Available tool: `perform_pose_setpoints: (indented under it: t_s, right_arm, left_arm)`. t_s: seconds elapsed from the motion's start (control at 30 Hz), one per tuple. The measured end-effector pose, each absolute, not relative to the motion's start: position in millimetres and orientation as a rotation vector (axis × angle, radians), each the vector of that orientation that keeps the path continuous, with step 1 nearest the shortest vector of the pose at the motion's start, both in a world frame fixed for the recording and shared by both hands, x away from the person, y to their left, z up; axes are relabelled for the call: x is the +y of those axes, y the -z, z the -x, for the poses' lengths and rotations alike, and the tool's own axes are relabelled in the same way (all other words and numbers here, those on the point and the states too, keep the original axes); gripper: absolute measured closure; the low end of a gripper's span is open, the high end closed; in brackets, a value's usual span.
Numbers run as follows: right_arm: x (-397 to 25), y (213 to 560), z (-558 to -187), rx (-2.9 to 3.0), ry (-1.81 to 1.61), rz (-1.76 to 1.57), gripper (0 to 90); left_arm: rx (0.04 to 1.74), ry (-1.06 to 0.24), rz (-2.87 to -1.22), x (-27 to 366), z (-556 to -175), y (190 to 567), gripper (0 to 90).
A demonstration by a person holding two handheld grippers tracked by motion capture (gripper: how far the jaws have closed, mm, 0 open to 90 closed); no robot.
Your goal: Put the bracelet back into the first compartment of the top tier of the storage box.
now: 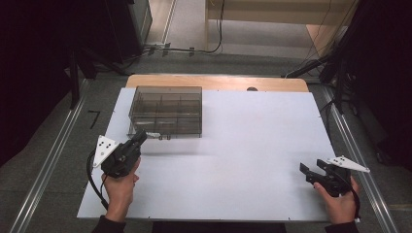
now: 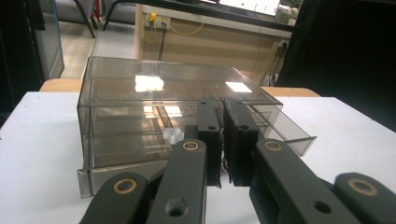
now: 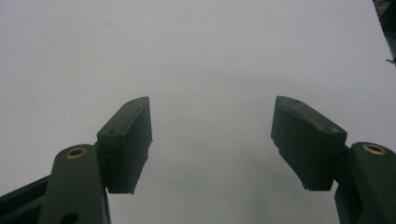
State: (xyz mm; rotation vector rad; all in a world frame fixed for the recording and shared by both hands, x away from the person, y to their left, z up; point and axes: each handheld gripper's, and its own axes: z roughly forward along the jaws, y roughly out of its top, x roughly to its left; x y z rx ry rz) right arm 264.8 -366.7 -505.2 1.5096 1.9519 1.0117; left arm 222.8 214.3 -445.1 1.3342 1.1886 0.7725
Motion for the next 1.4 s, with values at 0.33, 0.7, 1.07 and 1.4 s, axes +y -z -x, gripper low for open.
perform_pose_setpoints:
  t_s: [0.33, 0.7, 1.07, 1.4]
  right_arm:
    - [-367, 505, -265, 1.954, -1.012, -1.507, 27.4]
    - [-367, 505, -265, 1.956, -1.011, -1.508, 27.4]
    - [-366, 506, -266, 1.958, -1.006, -1.514, 27.5]
    - [-367, 506, -266, 1.963, -1.009, -1.507, 27.4]
  left_arm:
    - [1.186, -0.791, -1.315, 217, -227, 441, 86.7]
    - [1.185, -0.804, -1.307, 217, -233, 440, 86.7]
    - [1.205, -0.831, -1.304, 220, -241, 442, 86.7]
    - [1.267, -0.876, -1.337, 228, -258, 451, 86.7]
